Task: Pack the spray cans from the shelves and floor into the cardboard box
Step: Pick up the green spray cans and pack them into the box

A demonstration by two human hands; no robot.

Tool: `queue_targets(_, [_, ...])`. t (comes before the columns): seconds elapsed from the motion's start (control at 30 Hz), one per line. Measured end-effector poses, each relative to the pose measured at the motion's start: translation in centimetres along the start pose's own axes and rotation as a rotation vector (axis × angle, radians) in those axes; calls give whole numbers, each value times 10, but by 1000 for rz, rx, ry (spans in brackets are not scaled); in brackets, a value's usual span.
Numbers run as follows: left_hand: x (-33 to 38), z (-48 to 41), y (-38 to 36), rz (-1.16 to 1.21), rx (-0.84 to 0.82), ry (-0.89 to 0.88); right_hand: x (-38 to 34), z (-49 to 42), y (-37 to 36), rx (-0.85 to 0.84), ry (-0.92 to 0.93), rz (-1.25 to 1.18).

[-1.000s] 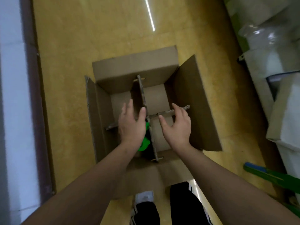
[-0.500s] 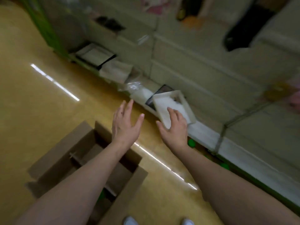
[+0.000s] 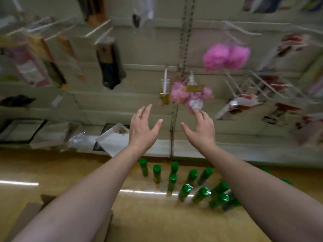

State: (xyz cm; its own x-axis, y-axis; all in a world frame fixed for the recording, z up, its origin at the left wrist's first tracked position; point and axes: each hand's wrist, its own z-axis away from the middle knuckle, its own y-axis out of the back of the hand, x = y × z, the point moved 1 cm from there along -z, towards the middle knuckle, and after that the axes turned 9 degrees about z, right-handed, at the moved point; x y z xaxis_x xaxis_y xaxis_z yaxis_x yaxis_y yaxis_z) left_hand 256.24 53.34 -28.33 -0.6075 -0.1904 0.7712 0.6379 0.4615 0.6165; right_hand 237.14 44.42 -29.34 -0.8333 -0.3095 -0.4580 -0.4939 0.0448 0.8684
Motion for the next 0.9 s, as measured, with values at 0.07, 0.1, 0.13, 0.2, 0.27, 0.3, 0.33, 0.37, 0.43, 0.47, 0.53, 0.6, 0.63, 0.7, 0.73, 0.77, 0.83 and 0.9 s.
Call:
queue_targets(0.07, [46, 3, -33, -11, -44, -60, 42, 1, 38, 30, -41, -5])
queue_targets(0.1, [69, 4, -50, -13, -67, -91, 62, 3, 57, 48, -60, -8])
queue_targets(0.13, [91, 5, -67, -11, -90, -127, 83, 5, 74, 65, -79, -4])
queue_targets(0.2, [130, 5, -103, 0, -118, -191, 122, 11, 102, 77, -120, 16])
queue_targets(0.27, [162, 7, -138, 10, -145, -237, 157, 17, 124, 81, -174, 28])
queue_targets(0.3, [176, 8, -154, 17, -166, -259, 173, 19, 132, 87, -201, 28])
queue_targets(0.33, [188, 11, -171, 20, -194, -278, 188, 21, 138, 93, -229, 31])
queue_targets(0.37, [197, 14, -188, 24, -224, -288, 203, 23, 142, 99, -256, 35])
queue_targets(0.43, [206, 22, -221, 28, -282, -286, 231, 32, 145, 95, -332, 37])
queue_targets(0.47, [206, 26, -237, 31, -317, -277, 244, 39, 143, 83, -383, 35])
queue_targets(0.53, [202, 32, -271, 41, -412, -248, 267, 51, 135, 51, -476, 40])
queue_targets(0.6, [190, 37, -302, 50, -509, -214, 288, 62, 121, 30, -562, 50])
queue_targets(0.63, [182, 38, -317, 55, -547, -201, 299, 67, 112, 27, -604, 53])
queue_targets(0.7, [161, 41, -343, 49, -612, -170, 316, 77, 89, 11, -683, 55])
queue_targets(0.73, [147, 44, -354, 40, -644, -146, 323, 83, 73, -9, -723, 49])
queue_targets(0.77, [132, 46, -365, 29, -674, -123, 330, 89, 57, -34, -761, 43])
queue_targets(0.83, [97, 52, -387, -7, -734, -94, 341, 100, 22, -68, -825, 20])
queue_targets(0.9, [60, 60, -407, -50, -801, -74, 353, 110, -14, -84, -887, -26])
